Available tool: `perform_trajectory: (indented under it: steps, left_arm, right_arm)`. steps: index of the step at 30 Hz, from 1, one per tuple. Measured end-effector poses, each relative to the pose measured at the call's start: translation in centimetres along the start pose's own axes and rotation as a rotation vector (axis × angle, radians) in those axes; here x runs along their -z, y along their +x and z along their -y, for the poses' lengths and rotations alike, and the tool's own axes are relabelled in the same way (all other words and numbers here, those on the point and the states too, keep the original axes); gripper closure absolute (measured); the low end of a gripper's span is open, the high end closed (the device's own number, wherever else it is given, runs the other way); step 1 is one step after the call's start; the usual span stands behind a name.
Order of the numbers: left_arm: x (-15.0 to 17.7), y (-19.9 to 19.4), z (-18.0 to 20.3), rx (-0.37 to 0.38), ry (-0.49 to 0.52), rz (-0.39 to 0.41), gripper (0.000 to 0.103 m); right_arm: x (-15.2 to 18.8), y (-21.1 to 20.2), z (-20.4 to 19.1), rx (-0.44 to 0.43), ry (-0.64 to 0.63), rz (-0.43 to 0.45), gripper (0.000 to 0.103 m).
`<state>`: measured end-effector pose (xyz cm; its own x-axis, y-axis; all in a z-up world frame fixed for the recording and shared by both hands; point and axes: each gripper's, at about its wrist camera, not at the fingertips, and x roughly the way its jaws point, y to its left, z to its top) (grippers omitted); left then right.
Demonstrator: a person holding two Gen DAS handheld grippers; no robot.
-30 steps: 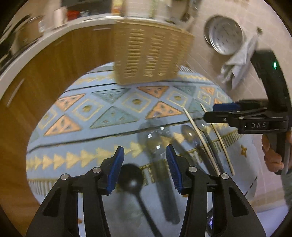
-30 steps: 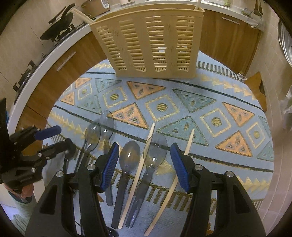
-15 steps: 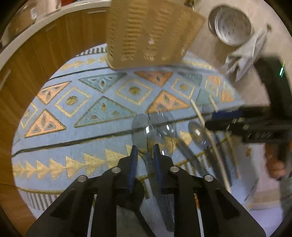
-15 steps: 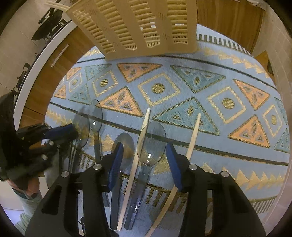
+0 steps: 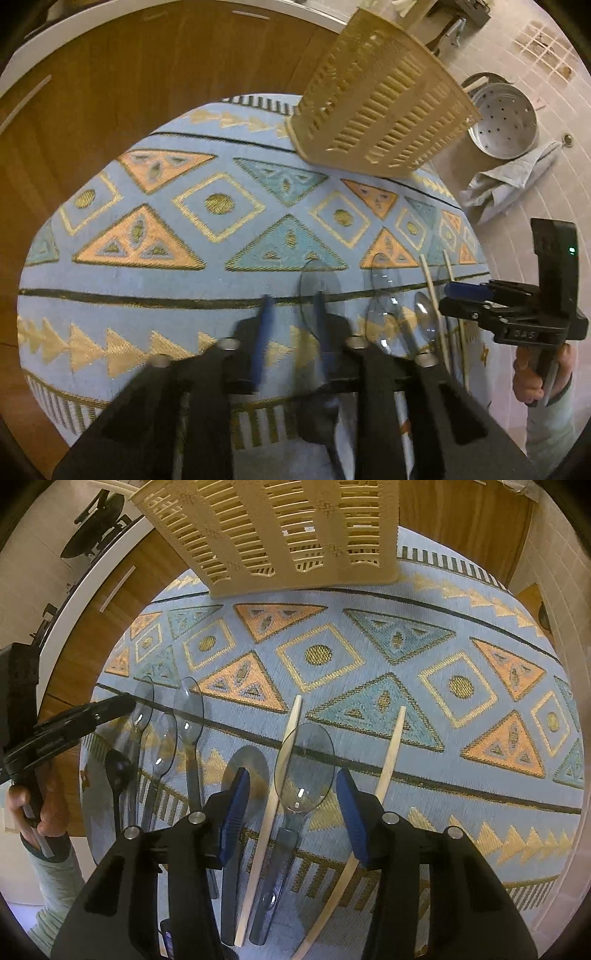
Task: Organize utensils
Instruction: 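Grasp a clear plastic spoon with the left tool while the right tool grasps another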
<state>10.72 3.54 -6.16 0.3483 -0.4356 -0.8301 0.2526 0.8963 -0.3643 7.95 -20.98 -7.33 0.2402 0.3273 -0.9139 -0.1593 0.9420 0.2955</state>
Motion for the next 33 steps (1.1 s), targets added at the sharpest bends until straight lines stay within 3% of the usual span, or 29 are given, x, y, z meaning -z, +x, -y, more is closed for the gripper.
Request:
perform_trajectory:
  steps: [2,6,10,17,20,22,23,30,33]
  left_arm:
    - [-0.2,-0.1,1.2,0.007,0.029,0.001,0.064]
    - [-0.7,1.5,3.8,-0.131,0.114,-0.04,0.063]
    - [-1.0,2.8,5.0,-0.161,0.135,-0.06,0.059]
    - [-0.2,3.6,6.6,-0.264,0.202,-0.059,0.06]
    - [0.0,3.9,7.1,-0.287,0.221,-0.061,0.06]
    - [-0.1,4.0,7.3,-0.313,0.23,-0.062,0.069]
    - [-0.2,4.1,7.3,-0.327,0.234,-0.059,0.07]
    - [0.0,4.1,7.1,-0.322,0.217,-0.035,0.071]
    - [0.1,3.6,7.1,-0.289,0.2,0.007,0.071]
  right_arm:
    - [-0.1,0.0,0.0,0.0,0.003,-0.002,0.058]
    - [-0.3,-0.5,0.4,-0.002,0.018,0.009,0.058]
    - [-0.5,-0.8,0.7,0.0,0.02,0.013,0.058]
    - [-0.5,0.1,0.0,0.025,-0.008,-0.011,0.058]
    - [-0.5,0.5,-0.7,0.073,-0.049,-0.009,0.058]
    - [-0.4,0.4,-1.2,0.104,-0.073,-0.006,0.058]
    - [-0.4,0.4,-1.3,0.112,-0.083,-0.009,0.065]
    - [-0.2,1.0,-2.3,0.179,-0.152,-0.007,0.07]
    - [0.0,0.4,-2.3,0.147,-0.147,0.002,0.072]
